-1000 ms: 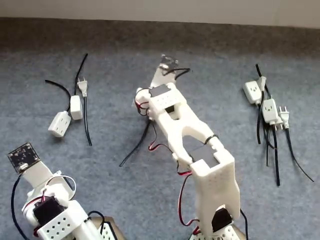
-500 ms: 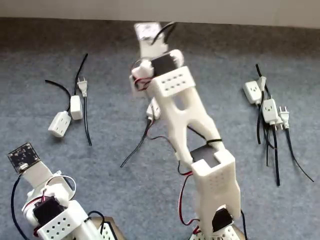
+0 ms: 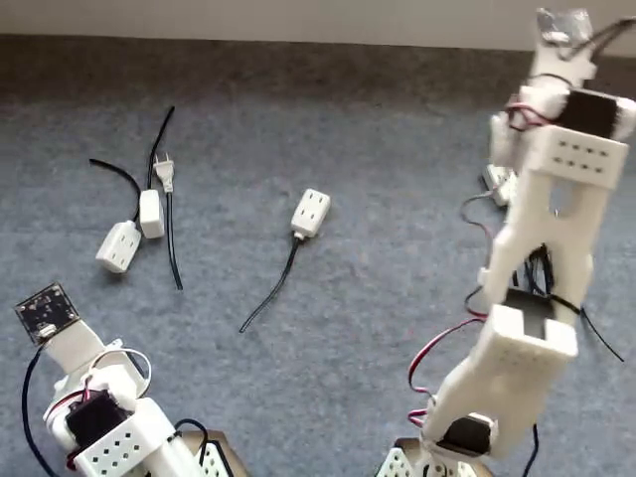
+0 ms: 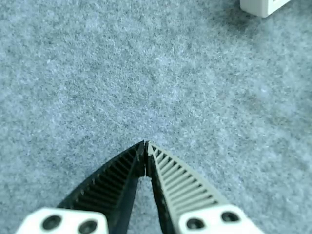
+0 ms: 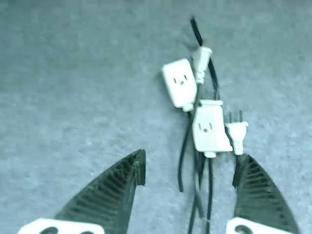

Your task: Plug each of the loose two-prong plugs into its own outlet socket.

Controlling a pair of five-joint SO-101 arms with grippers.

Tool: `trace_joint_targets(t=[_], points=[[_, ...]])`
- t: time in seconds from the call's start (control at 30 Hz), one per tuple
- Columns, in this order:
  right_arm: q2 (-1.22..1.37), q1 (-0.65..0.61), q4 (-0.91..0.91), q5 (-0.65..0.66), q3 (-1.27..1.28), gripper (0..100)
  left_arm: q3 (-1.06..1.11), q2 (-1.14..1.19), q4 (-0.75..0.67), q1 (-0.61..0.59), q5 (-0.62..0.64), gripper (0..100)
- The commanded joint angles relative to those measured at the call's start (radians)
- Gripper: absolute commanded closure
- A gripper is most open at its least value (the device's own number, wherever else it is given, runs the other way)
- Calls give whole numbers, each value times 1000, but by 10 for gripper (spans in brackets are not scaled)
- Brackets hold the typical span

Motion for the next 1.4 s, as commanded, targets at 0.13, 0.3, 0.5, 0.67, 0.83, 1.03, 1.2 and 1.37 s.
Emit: trace_joint_targets(t=[0.13, 0.3, 0.5, 0.67, 0.83, 1.03, 1.2, 1.37], points=[[-30, 209, -272, 152, 237, 710, 16, -5, 6, -10, 6, 972], [84, 236, -361, 207, 317, 710, 16, -5, 6, -10, 6, 972], [193, 202, -392, 201, 289, 710, 16, -5, 6, -10, 6, 972], [305, 222, -492, 206, 214, 710, 16, -5, 6, -10, 6, 972], [421, 223, -489, 206, 101, 711, 16, -5, 6, -10, 6, 972], [532, 245, -486, 215, -19, 726, 16, -5, 6, -10, 6, 972], [576, 251, -364, 285, -77, 773, 16, -5, 6, -10, 6, 972], [582, 249, -320, 285, -117, 779, 16, -5, 6, -10, 6, 972]])
